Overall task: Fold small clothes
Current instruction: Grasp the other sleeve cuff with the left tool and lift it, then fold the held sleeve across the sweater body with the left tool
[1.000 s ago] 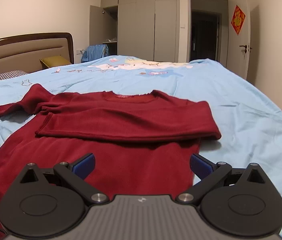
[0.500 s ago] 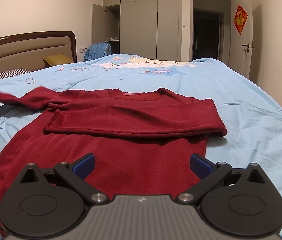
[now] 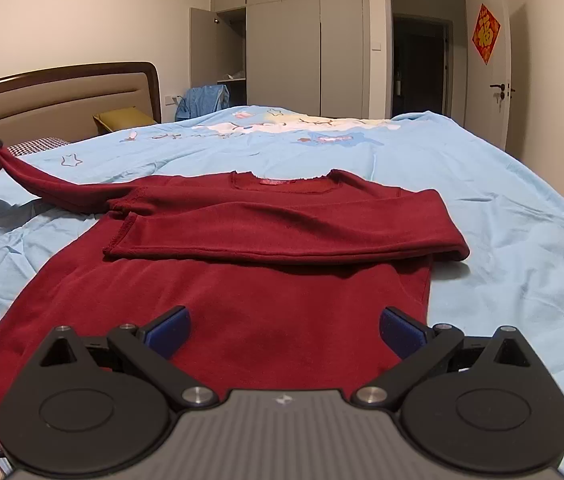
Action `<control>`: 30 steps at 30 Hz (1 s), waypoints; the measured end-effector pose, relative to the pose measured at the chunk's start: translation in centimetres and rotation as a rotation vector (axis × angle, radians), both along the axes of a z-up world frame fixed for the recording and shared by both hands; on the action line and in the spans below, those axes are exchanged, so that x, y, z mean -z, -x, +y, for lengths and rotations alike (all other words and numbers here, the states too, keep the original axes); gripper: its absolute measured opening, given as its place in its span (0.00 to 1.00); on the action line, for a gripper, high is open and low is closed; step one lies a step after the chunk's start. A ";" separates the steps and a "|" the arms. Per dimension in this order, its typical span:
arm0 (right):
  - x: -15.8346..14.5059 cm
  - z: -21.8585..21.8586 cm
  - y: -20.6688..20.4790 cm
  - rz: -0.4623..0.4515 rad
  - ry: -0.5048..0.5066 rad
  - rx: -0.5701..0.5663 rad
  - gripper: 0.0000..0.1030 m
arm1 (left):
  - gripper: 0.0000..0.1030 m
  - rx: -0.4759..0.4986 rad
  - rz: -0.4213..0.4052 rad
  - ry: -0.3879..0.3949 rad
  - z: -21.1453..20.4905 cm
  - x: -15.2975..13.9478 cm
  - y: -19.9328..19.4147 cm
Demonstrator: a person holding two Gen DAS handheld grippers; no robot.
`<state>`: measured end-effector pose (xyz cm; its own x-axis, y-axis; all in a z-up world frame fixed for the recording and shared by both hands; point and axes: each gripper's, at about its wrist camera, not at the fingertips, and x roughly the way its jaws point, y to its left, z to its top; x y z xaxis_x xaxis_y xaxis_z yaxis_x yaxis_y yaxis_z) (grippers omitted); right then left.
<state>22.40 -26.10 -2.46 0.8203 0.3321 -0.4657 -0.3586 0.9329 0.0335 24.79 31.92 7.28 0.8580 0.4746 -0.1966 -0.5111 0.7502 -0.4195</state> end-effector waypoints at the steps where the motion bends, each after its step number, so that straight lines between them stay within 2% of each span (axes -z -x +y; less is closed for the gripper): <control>1: -0.1 -0.1 0.1 -0.003 -0.003 0.002 1.00 | 0.07 0.016 -0.010 -0.022 -0.7 -0.7 -0.1; 6: 0.0 -1.0 0.3 -0.001 -0.037 0.025 1.00 | 0.07 0.147 -0.048 -0.193 -6.4 -5.1 -1.1; 10: 0.1 -1.5 0.6 -0.003 -0.056 0.041 1.00 | 0.07 0.302 -0.065 -0.338 -13.3 -8.0 -2.2; 15: -0.1 -2.8 1.2 -0.016 -0.071 0.071 1.00 | 0.07 0.495 -0.017 -0.507 -23.2 -8.5 -4.3; 19: -0.1 -4.3 1.9 -0.018 -0.076 0.113 1.00 | 0.07 0.674 0.028 -0.561 -30.3 -5.9 -5.9; 22: 0.0 -5.6 2.4 -0.013 -0.075 0.148 1.00 | 0.07 0.809 0.094 -0.547 -34.3 -2.2 -7.3; 26: 0.3 -7.1 3.2 -0.001 -0.079 0.197 1.00 | 0.08 0.951 0.214 -0.507 -37.2 3.4 -8.3; 29: 0.8 -8.2 3.7 0.019 -0.094 0.234 1.00 | 0.11 1.015 0.283 -0.476 -38.1 7.0 -8.0; 30: 1.0 -8.5 3.8 0.026 -0.098 0.243 1.00 | 0.14 1.032 0.299 -0.464 -38.1 7.9 -7.8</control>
